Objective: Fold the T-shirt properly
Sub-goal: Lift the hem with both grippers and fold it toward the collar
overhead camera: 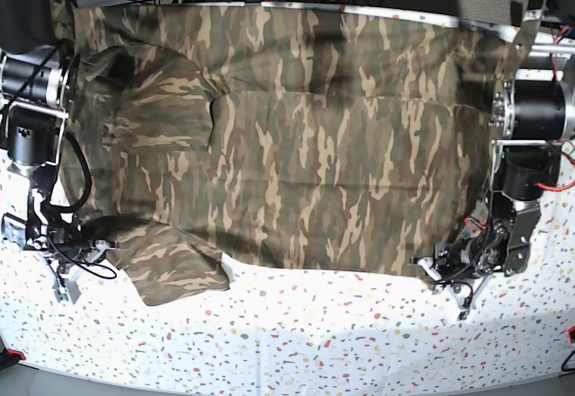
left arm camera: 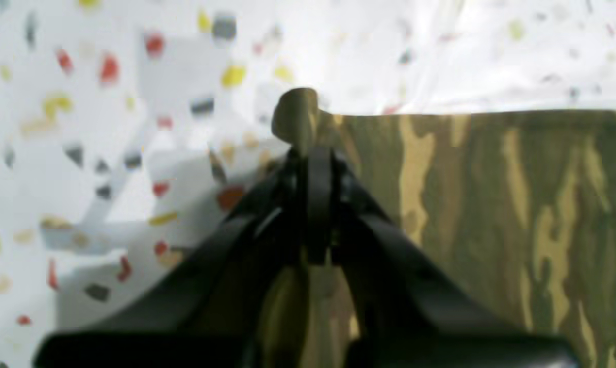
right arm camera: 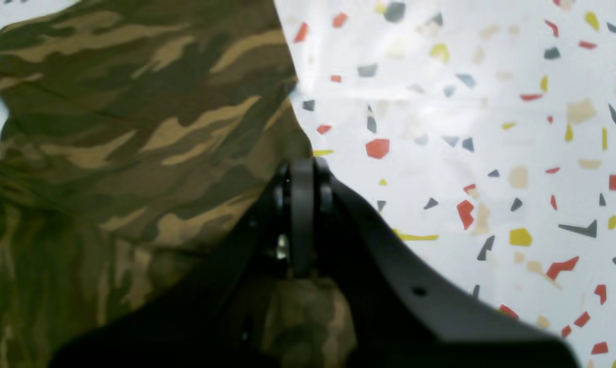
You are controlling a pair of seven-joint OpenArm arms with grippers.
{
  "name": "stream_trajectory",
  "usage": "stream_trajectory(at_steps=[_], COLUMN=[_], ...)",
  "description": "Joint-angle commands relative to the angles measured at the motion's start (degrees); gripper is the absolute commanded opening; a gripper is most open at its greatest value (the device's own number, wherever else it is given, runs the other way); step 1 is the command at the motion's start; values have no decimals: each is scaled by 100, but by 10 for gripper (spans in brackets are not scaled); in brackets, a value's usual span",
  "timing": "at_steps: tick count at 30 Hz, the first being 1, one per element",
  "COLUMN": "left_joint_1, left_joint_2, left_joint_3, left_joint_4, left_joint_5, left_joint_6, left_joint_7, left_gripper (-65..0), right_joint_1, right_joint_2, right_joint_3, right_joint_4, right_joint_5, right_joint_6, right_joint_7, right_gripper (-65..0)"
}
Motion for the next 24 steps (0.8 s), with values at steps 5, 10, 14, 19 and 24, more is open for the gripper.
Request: stream_trajectory(at_steps=[5, 10, 14, 19, 24], left_joint_1=[13, 426, 909, 1440, 1923], left_joint_2=[-343, -861, -1287, -1582, -1770], left_joint_3=[-2, -2, -2, -9, -13], left_joint_4=[629, 1084, 1637, 2535, 3585], left_joint_5=[-382, -1029, -1895, -2680, -2684], left_joint_6=[13, 4, -225, -332, -348], left_joint_7=[435, 662, 767, 1178, 1434], left_gripper=[-650, -650, -650, -650, -650], right_joint_1=[199, 195, 50, -428, -977], right_joint_2=[120, 291, 398, 396, 398], right_joint_3=[13, 13, 13, 13, 13], right_joint_4=[249, 531, 874, 1572, 2347], right_joint_5=[170, 647, 979, 1010, 1010], right_joint_6=[315, 527, 598, 598, 598], right_joint_7=[-13, -393, -667, -737, -931], right_gripper=[-650, -650, -650, -650, -650])
